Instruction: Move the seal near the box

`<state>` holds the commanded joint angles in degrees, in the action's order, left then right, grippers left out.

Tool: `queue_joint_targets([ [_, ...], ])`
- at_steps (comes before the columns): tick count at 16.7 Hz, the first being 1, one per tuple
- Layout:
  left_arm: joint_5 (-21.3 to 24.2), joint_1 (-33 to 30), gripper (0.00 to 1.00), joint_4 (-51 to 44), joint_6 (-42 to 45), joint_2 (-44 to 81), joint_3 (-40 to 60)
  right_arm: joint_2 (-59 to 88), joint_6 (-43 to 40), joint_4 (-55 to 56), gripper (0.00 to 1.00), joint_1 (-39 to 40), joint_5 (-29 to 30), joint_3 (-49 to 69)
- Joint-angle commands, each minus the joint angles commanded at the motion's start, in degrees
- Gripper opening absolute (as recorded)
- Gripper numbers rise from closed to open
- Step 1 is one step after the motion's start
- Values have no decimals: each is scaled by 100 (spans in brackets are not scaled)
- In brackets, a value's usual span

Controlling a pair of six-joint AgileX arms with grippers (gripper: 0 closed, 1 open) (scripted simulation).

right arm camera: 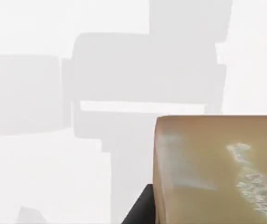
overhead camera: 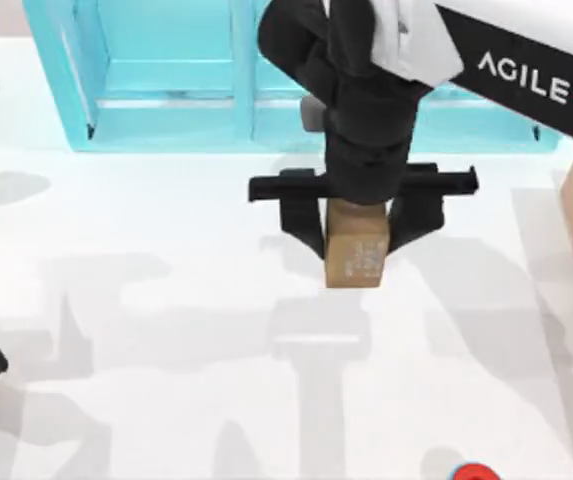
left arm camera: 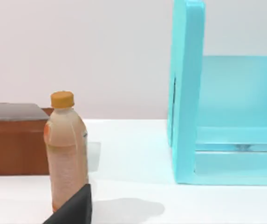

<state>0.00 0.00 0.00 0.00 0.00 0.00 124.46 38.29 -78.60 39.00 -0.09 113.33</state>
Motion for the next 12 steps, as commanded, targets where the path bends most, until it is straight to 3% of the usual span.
queue_joint_targets([
  [7,0,0,100,0,0,0,0,-3067,-1005,-2,0,-1407,-6,-3107],
  [12,0,0,100,0,0,0,0,-3982,-1865,-18,0,-1986,-16,-4027],
])
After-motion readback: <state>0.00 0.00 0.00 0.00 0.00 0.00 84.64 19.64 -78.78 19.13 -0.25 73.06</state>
